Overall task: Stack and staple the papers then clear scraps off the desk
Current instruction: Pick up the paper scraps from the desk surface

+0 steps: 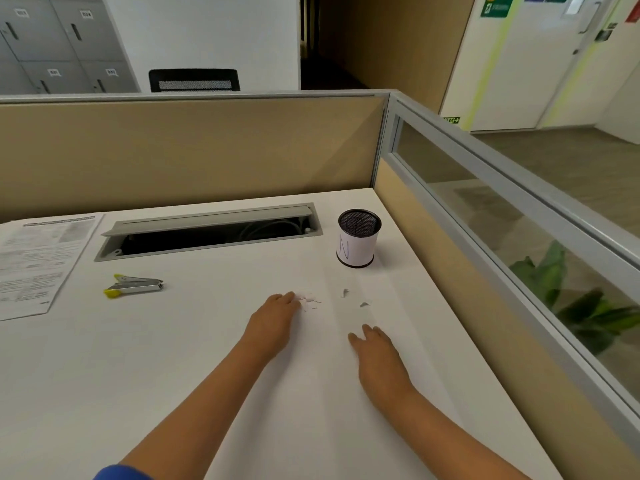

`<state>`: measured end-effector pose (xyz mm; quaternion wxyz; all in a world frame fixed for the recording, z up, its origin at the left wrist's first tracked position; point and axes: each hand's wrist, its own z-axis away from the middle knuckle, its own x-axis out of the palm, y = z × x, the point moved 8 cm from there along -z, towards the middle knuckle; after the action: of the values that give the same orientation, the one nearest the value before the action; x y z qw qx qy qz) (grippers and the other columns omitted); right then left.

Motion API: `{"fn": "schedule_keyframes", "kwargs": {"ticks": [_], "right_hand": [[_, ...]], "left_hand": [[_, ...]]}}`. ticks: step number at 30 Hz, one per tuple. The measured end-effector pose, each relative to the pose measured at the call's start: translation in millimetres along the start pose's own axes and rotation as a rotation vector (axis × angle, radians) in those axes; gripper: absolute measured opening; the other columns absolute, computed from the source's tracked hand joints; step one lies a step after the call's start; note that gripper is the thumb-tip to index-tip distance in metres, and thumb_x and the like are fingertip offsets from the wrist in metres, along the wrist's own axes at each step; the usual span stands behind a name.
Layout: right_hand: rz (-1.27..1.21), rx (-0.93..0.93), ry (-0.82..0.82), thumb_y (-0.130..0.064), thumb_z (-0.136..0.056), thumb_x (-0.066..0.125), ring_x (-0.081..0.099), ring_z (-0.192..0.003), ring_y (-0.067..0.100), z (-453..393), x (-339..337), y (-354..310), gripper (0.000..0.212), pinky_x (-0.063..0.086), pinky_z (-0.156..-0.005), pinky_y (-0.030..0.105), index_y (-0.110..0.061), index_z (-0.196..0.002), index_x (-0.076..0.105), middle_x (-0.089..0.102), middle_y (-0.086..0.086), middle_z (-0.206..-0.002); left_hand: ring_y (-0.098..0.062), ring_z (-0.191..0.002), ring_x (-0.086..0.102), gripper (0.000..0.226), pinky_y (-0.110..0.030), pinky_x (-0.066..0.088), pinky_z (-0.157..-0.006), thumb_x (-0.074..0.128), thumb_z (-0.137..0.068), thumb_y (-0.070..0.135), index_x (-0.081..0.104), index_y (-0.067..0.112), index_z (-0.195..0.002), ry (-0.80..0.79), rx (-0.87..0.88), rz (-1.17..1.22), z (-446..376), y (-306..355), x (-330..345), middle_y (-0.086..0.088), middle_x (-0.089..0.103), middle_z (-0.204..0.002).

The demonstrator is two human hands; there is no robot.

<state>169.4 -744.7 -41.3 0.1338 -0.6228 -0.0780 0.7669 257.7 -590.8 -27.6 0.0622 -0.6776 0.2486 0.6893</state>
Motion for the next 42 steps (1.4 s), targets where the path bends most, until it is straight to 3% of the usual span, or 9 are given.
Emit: {"fn": "schedule_keyframes", "kwargs": {"ticks": [3,8,15,19,23,30,35,39,42], "right_hand": [[-0.015,-0.019,0.006,-0.001,-0.098,0.031,0.018,-0.145,0.02,4,1,0,0.05,0.015,-0.116,0.025,-0.011,-0.147,0.025,0.02,0.01,-0.157],[0.09,-0.073,0.087,0.004,-0.093,0.036,0.048,-0.119,0.017,3,-7,-1,0.038,0.039,-0.099,0.022,-0.009,-0.123,0.053,0.052,0.006,-0.13],[-0.032,-0.008,0.122,0.006,-0.084,0.045,0.06,-0.102,0.018,-12,-20,6,0.035,0.049,-0.088,0.024,-0.008,-0.105,0.068,0.065,0.004,-0.112],[-0.739,0.29,0.097,0.001,-0.083,0.057,0.062,-0.07,0.016,-22,-27,28,0.02,0.051,-0.067,0.021,-0.014,-0.08,0.071,0.067,-0.001,-0.08],[-1.711,0.504,-0.004,0.011,-0.088,0.048,0.049,-0.059,0.013,-29,-17,31,0.021,0.048,-0.056,0.021,-0.006,-0.086,0.061,0.057,0.005,-0.067],[-2.329,0.628,0.013,0.006,-0.092,0.033,0.049,-0.071,0.019,-41,-16,28,0.024,0.057,-0.061,0.032,-0.002,-0.083,0.055,0.048,0.013,-0.079],[-1.902,0.66,0.099,0.001,-0.092,0.034,0.046,-0.06,0.016,-49,-21,42,0.024,0.04,-0.039,0.018,-0.002,-0.075,0.052,0.05,0.01,-0.073],[-1.012,0.523,0.168,-0.012,-0.088,0.055,0.048,-0.069,0.017,-62,-39,55,0.006,0.038,-0.058,0.023,-0.008,-0.09,0.059,0.055,0.004,-0.08],[-0.753,0.416,0.131,-0.02,-0.082,0.066,0.052,-0.087,0.016,-72,-38,52,0.024,0.04,-0.074,0.024,-0.013,-0.104,0.058,0.054,-0.002,-0.092]], "left_hand": [[-0.026,-0.1,0.052,0.051,-0.028,0.038,-0.066,0.035,-0.077,-0.011,0.063,0.012,-0.113,0.057,-0.01,0.045,-1,-2,-1,-0.008,0.061,-0.105],[-0.025,-0.095,0.055,0.033,-0.031,0.043,-0.077,0.04,-0.083,-0.006,0.069,0.003,-0.094,0.091,-0.069,0.02,0,-9,0,-0.01,0.064,-0.098],[-0.021,-0.082,0.061,0.021,-0.029,0.048,-0.077,0.053,-0.08,-0.003,0.07,0.007,-0.083,0.274,-0.35,0.523,17,-29,-15,-0.004,0.067,-0.087],[-0.02,-0.067,0.061,0.017,-0.027,0.051,-0.068,0.065,-0.075,-0.006,0.065,0.011,-0.076,0.316,-0.681,1.26,28,-53,0,-0.009,0.065,-0.078],[-0.018,-0.075,0.06,0.015,-0.024,0.051,-0.066,0.06,-0.08,-0.01,0.063,0.004,-0.087,0.293,-0.798,1.904,26,-44,9,-0.01,0.063,-0.083],[-0.013,-0.063,0.041,0.033,-0.022,0.046,-0.064,0.04,-0.074,-0.011,0.059,-0.002,-0.099,0.258,-0.839,2.592,19,-23,19,-0.008,0.046,-0.073],[-0.017,-0.056,0.029,0.018,-0.021,0.023,-0.053,0.033,-0.062,-0.002,0.049,0.006,-0.061,0.158,-0.879,2.569,13,-17,26,-0.005,0.037,-0.06],[-0.017,-0.053,0.043,0.017,-0.019,0.037,-0.04,0.039,-0.078,-0.002,0.054,0.003,-0.073,-0.022,-0.871,2.265,6,-22,23,-0.007,0.047,-0.062],[-0.016,-0.05,0.044,0.015,-0.016,0.034,-0.037,0.047,-0.087,0.002,0.06,0.0,-0.079,-0.014,-0.882,1.73,-2,-40,19,-0.008,0.05,-0.06]]}}
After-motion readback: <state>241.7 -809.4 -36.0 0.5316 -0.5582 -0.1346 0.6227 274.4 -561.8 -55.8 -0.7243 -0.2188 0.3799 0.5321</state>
